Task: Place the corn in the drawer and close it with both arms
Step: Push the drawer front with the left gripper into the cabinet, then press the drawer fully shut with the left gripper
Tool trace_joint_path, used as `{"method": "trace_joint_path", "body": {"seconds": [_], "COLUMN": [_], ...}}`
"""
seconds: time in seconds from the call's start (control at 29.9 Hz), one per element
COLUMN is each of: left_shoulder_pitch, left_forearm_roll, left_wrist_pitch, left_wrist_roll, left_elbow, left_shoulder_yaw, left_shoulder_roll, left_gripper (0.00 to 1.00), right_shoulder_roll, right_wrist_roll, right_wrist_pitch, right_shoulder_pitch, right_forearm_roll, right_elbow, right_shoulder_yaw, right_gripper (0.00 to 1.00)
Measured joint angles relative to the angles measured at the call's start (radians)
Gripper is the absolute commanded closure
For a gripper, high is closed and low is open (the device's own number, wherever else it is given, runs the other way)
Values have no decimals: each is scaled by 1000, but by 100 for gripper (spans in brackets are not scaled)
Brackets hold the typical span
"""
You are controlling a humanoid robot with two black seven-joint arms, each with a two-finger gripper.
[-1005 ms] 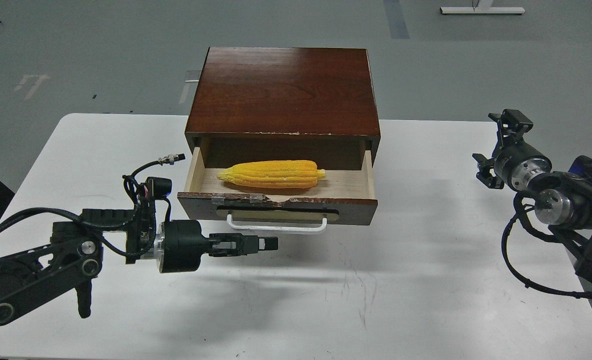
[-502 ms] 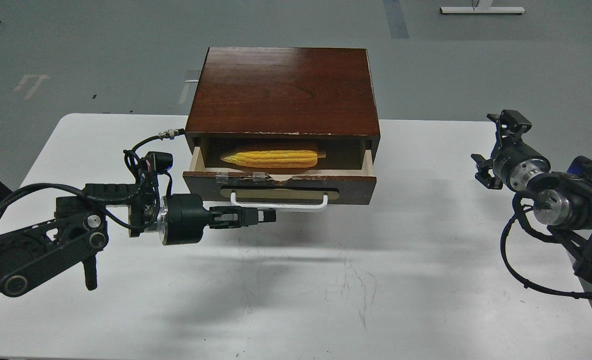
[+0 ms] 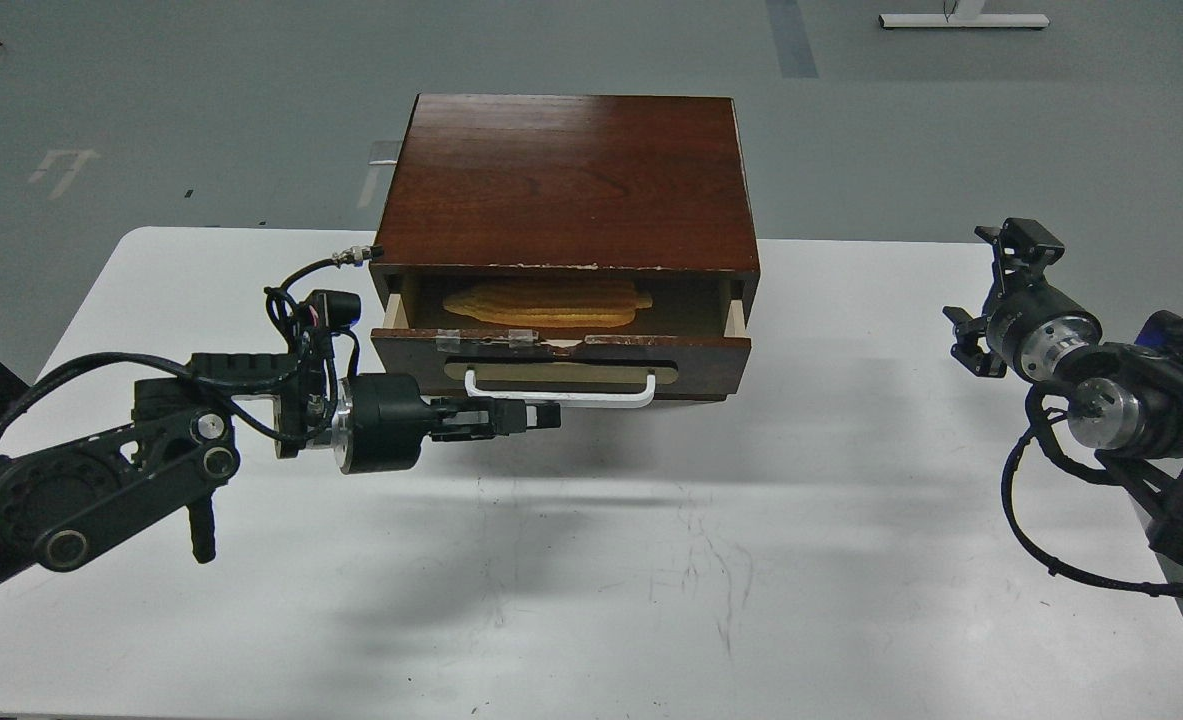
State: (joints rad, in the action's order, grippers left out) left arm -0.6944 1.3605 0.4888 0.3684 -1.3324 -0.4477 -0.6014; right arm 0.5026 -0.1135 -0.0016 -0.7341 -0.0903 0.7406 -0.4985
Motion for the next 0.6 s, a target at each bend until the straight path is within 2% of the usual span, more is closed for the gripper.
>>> {"method": "trace_joint_path", "body": {"seconds": [0.6], "left_shoulder_pitch": [-40], "left_forearm_roll": [-1], "left_wrist_pitch": [0], "left_wrist_roll": [1], "left_elbow": [108], "left_shoulder_yaw": [-6], "left_shoulder_roll": [67], "left_gripper": [100], "right_shoulder_roll": [-3], "right_wrist_roll": [0], "right_wrist_pitch": [0], "right_shoulder_pitch": [1], "right_forearm_roll": [0], "right_elbow": [0], "right_shoulder_yaw": [0], "right_gripper": [2]}}
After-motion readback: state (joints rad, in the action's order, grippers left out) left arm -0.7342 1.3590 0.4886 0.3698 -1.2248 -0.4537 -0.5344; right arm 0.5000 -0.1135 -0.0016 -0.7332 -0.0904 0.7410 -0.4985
